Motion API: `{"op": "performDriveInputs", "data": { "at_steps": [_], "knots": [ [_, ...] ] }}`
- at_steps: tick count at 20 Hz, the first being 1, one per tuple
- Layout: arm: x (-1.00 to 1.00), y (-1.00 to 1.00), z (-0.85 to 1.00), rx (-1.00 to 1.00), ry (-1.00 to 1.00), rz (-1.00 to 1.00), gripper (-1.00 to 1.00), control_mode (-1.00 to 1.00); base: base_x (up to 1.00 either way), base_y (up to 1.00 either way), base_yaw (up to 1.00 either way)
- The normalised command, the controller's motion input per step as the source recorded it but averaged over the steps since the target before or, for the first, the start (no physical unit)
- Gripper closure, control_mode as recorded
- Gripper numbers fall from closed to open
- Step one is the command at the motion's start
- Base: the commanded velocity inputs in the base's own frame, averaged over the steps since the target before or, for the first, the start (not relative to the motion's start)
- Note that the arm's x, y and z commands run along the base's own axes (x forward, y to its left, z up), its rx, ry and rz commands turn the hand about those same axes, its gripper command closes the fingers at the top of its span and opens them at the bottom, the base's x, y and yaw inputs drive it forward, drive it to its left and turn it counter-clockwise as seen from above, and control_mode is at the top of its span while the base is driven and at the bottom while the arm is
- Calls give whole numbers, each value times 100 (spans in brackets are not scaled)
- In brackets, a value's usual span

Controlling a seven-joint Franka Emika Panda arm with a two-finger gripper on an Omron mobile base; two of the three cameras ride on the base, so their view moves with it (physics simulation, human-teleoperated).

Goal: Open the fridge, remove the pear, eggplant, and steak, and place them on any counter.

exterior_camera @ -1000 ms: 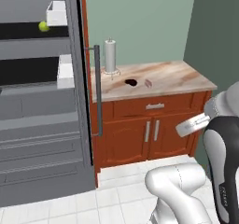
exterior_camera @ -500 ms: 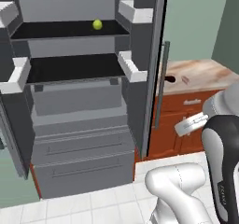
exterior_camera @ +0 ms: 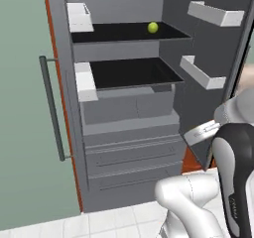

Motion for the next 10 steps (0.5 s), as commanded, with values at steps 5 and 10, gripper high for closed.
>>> {"op": "performDriveInputs", "data": {
  "at_steps": [5,10],
  "knots": [
    [0,0,0,0,0,0,-100,100,27,-6,0],
    [0,0,0,0,0,0,-100,100,11,-8,0]
  ]
}}
